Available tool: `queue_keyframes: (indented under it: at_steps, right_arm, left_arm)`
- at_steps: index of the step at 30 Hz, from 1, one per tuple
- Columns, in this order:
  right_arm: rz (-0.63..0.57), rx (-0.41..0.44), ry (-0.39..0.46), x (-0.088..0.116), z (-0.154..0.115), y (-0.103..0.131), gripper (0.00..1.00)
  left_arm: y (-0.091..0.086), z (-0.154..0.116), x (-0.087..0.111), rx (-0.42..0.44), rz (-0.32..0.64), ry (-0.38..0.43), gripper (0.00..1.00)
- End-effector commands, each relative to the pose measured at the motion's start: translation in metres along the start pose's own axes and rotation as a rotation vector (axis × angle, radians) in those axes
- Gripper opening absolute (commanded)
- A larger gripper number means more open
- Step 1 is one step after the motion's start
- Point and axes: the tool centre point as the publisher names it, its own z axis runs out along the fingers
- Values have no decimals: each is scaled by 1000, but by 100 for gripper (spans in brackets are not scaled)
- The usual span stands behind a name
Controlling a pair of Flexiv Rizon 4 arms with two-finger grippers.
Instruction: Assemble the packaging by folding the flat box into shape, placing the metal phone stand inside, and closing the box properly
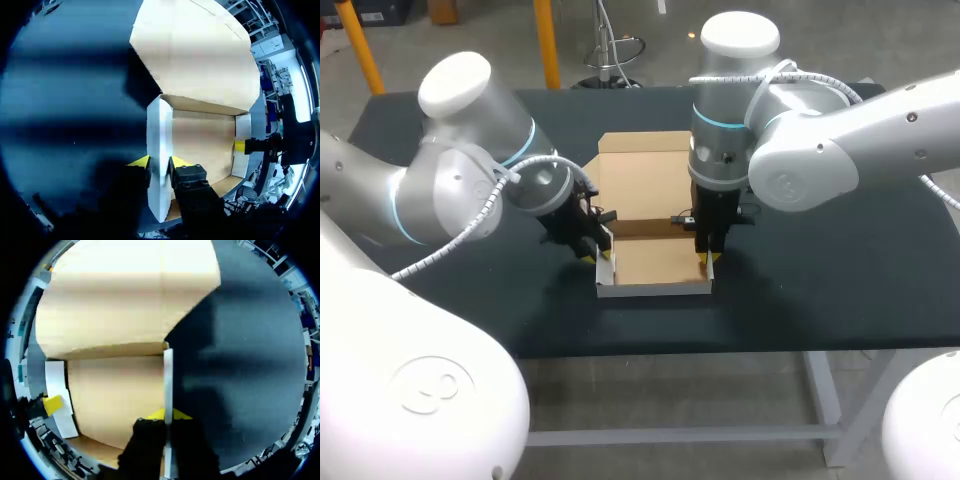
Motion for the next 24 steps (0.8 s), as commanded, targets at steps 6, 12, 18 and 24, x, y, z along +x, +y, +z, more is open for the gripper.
queue_keyframes:
  at_steps: [6,12,18,24]
  right_arm:
    - [-2,2,-1,3,-1,0,0]
    - [-2,2,-1,3,-1,0,0]
    - [-2,2,-1,3,-1,0,0]
    - [-2,2,-1,3,-1,0,0]
  left_arm:
    - [-2,8,1,0,3,-353,15]
    - [-2,11,-1,-3,6,-386,15]
    - [-2,14,-3,-9,9,-405,18]
    - [-3,15,-4,-14,9,-412,0]
